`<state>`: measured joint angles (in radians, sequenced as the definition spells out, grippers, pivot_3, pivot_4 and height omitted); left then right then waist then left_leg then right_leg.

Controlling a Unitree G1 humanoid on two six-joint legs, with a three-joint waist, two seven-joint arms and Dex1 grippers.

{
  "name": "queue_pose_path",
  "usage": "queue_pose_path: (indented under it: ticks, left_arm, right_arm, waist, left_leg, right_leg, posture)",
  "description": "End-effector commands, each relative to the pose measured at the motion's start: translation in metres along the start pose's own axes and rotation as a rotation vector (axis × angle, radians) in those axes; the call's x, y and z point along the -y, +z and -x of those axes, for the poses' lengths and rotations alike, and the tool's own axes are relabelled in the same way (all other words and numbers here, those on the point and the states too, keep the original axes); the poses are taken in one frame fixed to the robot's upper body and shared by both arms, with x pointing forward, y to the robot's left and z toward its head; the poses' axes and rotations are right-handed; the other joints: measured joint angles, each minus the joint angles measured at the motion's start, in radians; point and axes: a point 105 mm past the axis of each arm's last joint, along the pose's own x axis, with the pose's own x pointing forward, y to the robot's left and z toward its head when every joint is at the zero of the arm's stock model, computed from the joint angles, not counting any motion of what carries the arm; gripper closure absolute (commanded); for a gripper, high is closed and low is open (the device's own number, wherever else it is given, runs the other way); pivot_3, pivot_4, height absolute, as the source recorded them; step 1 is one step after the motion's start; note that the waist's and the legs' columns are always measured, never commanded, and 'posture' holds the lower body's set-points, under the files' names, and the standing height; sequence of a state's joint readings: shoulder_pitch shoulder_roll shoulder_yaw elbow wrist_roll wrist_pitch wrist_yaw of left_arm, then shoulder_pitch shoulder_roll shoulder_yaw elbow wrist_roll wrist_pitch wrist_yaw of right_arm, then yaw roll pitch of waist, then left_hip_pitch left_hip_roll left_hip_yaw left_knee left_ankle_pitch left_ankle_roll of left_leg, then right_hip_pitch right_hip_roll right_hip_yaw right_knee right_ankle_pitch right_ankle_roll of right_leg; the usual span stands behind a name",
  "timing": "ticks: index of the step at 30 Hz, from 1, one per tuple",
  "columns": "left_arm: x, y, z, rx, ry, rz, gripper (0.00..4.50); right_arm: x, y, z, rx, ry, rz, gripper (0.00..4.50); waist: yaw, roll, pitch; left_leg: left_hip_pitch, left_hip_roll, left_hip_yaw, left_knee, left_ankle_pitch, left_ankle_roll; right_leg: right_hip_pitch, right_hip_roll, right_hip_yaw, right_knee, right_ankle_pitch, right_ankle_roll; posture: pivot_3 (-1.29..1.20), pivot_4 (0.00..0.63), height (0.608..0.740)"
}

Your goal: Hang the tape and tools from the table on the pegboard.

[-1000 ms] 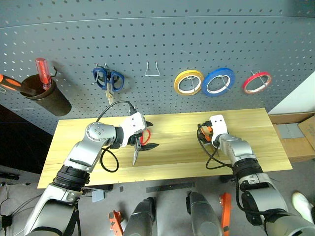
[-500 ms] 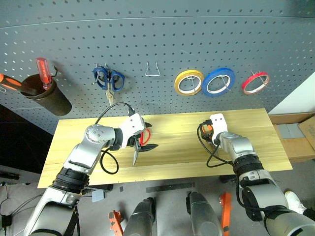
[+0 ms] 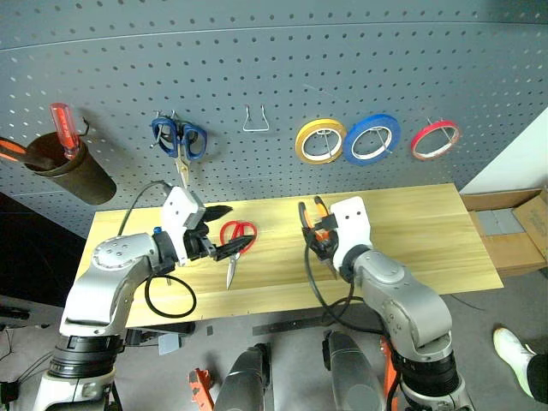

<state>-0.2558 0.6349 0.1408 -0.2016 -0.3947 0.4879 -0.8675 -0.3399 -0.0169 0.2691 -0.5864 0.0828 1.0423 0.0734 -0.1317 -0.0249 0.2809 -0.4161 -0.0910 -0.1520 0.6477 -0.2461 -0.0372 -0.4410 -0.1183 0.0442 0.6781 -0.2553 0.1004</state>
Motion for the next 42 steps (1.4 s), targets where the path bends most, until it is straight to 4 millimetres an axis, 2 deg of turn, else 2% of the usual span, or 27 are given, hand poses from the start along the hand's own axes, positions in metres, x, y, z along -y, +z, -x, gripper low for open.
queue_pose_path:
  ticks: [1, 3, 5, 7, 12, 17, 24, 36, 38, 42]
  left_arm:
    - [-0.016, 0.025, 0.013, 0.114, 0.101, -0.038, 0.0]
    - [-0.022, 0.029, 0.017, 0.146, 0.136, -0.043, 0.0]
    - [-0.031, 0.037, 0.028, 0.203, 0.173, -0.035, 0.0]
    - [-0.032, 0.04, 0.034, 0.235, 0.168, -0.019, 0.0]
    - [-0.026, 0.037, 0.042, 0.234, 0.13, 0.015, 0.0]
    - [-0.023, 0.038, 0.046, 0.236, 0.135, 0.026, 0.0]
    - [-0.022, 0.049, 0.041, 0.275, 0.135, 0.02, 0.0]
    - [-0.019, 0.071, 0.03, 0.362, 0.126, 0.033, 0.0]
    - [-0.018, 0.071, 0.029, 0.363, 0.124, 0.033, 0.0]
    - [-0.018, 0.072, 0.027, 0.365, 0.124, 0.028, 0.0]
  right_arm:
    - [-0.014, 0.066, 0.004, 0.271, 0.016, 0.115, 1.8]
    - [-0.014, 0.08, 0.001, 0.323, 0.014, 0.138, 1.8]
    - [-0.022, 0.113, -0.008, 0.429, 0.038, 0.175, 1.8]
    - [-0.028, 0.134, -0.014, 0.491, 0.057, 0.181, 1.8]
    - [-0.042, 0.168, -0.029, 0.581, 0.097, 0.137, 1.8]
    - [-0.06, 0.196, -0.041, 0.658, 0.156, 0.115, 1.8]
    - [-0.068, 0.217, -0.055, 0.732, 0.183, 0.106, 1.8]
    - [-0.063, 0.245, -0.071, 0.849, 0.127, 0.072, 1.8]
    - [-0.062, 0.243, -0.074, 0.851, 0.118, 0.074, 1.8]
    - [-0.059, 0.225, -0.086, 0.831, 0.093, 0.117, 1.8]
  waist:
    - [0.002, 0.0, 0.0]
    - [0.005, -0.001, 0.0]
    - [0.007, -0.001, -0.001]
    - [0.007, -0.001, -0.001]
    - [0.014, -0.004, -0.002]
    - [0.02, -0.004, -0.002]
    - [0.025, -0.005, -0.003]
    - [0.029, -0.006, -0.003]
    - [0.031, -0.006, -0.003]
    - [0.046, -0.006, -0.003]
  left_leg:
    - [0.0, 0.0, 0.0, 0.0, 0.001, -0.001]
    - [0.001, 0.002, -0.001, -0.001, 0.004, -0.003]
    - [0.001, 0.003, -0.002, -0.001, 0.005, -0.004]
    - [0.001, 0.005, 0.0, -0.001, 0.005, -0.005]
    - [0.001, 0.014, 0.001, -0.002, 0.006, -0.01]
    - [0.0, 0.015, 0.003, -0.003, 0.006, -0.012]
    - [0.0, 0.015, 0.004, -0.003, 0.006, -0.012]
    - [0.0, 0.015, 0.007, -0.002, 0.007, -0.014]
    - [0.0, 0.016, 0.007, -0.002, 0.008, -0.015]
    - [0.001, 0.016, 0.008, -0.002, 0.008, -0.015]
  right_leg:
    - [0.0, 0.0, 0.0, 0.0, 0.001, -0.001]
    - [0.0, 0.002, -0.002, 0.001, 0.003, -0.003]
    - [0.0, 0.003, -0.003, 0.001, 0.003, -0.003]
    - [-0.001, 0.004, -0.003, 0.001, 0.004, -0.005]
    - [-0.001, 0.011, -0.003, -0.001, 0.005, -0.007]
    - [-0.004, 0.012, -0.002, -0.002, 0.006, -0.007]
    - [-0.005, 0.012, -0.002, -0.001, 0.006, -0.008]
    - [-0.006, 0.013, -0.002, 0.002, 0.007, -0.009]
    - [-0.006, 0.013, -0.002, 0.002, 0.008, -0.012]
    - [-0.006, 0.021, -0.003, 0.002, 0.014, -0.017]
  posture:
    - [-0.12, 0.265, 0.74]
    - [-0.11, 0.262, 0.74]
    - [-0.1, 0.257, 0.74]
    - [-0.09, 0.254, 0.74]
    - [-0.07, 0.247, 0.74]
    - [-0.03, 0.237, 0.74]
    - [0.0, 0.227, 0.74]
    - [0.02, 0.233, 0.74]
    - [0.03, 0.233, 0.74]
    - [0.04, 0.234, 0.74]
